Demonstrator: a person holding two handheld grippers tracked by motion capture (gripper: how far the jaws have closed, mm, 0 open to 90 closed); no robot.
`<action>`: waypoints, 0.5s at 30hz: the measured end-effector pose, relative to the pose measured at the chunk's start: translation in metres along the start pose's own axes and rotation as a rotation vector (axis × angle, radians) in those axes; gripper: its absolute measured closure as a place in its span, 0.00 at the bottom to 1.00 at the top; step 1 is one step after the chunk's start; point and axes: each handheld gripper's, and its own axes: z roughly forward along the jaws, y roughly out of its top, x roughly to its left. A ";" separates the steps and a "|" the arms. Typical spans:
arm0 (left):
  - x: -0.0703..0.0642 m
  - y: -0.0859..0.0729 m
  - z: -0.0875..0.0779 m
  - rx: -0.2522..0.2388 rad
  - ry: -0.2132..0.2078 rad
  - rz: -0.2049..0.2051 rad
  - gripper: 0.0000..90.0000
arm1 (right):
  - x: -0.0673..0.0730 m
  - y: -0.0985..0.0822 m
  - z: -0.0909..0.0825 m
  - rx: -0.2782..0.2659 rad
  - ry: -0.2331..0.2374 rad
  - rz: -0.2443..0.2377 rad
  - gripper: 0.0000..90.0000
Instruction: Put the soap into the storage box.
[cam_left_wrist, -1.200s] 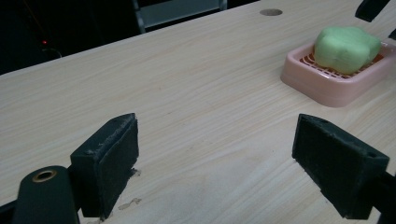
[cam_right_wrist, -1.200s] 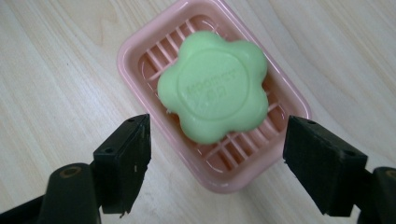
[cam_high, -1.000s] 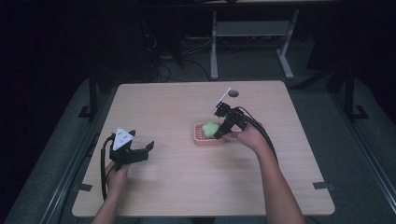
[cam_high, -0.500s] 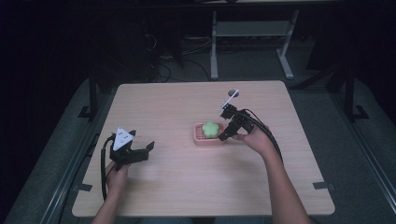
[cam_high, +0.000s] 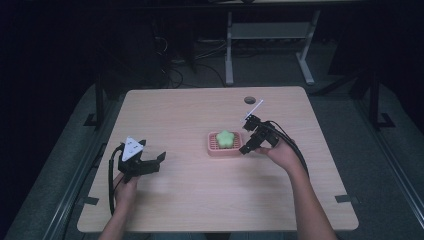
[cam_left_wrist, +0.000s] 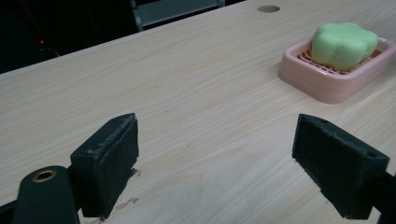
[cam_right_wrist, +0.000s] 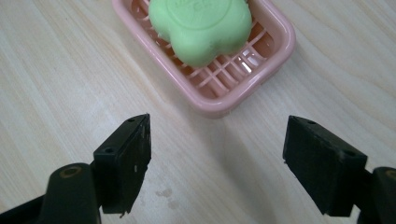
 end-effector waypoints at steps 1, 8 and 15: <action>0.000 0.000 0.000 0.001 -0.002 -0.001 0.16 | 0.000 -0.001 -0.001 0.000 0.001 0.005 0.26; -0.001 0.000 0.000 0.003 -0.001 0.001 0.16 | 0.000 -0.014 -0.002 -0.006 0.004 0.015 0.26; -0.001 0.000 0.000 0.002 -0.002 0.002 0.16 | 0.000 -0.020 -0.005 -0.010 0.005 0.019 0.26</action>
